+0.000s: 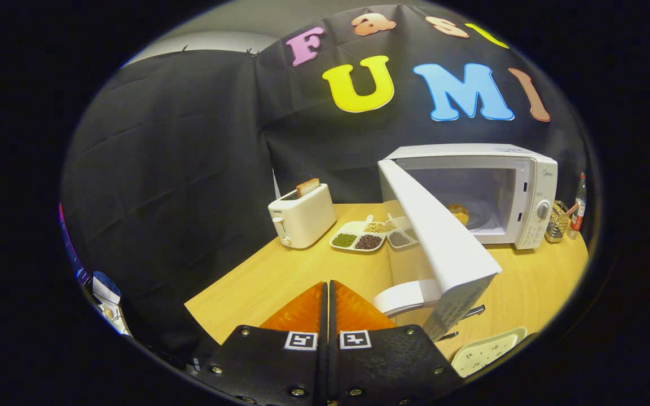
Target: Open the microwave, put the food inside, and close the microwave door.
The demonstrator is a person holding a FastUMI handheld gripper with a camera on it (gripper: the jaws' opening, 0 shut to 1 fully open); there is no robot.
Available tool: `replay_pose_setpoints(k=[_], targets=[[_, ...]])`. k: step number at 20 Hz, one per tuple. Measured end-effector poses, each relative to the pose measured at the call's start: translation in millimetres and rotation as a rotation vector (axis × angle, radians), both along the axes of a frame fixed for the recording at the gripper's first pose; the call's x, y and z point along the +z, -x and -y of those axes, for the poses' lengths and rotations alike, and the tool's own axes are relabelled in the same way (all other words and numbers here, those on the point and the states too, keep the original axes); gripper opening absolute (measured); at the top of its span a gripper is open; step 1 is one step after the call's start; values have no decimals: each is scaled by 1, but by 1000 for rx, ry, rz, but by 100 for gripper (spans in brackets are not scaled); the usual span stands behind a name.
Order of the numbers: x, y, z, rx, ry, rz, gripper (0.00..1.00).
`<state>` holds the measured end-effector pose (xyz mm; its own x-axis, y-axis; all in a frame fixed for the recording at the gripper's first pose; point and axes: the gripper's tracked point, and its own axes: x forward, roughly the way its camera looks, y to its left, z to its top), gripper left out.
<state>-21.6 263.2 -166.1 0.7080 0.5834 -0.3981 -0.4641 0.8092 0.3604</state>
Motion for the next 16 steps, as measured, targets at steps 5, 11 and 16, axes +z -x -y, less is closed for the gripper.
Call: replay_pose_setpoints(k=[5, 11, 16], targets=[[-7, -17, 28, -47, 13, -11, 0], [-20, -42, 65, -108, 25, -26, 0], [-27, -63, 97, -159, 28, -37, 0]])
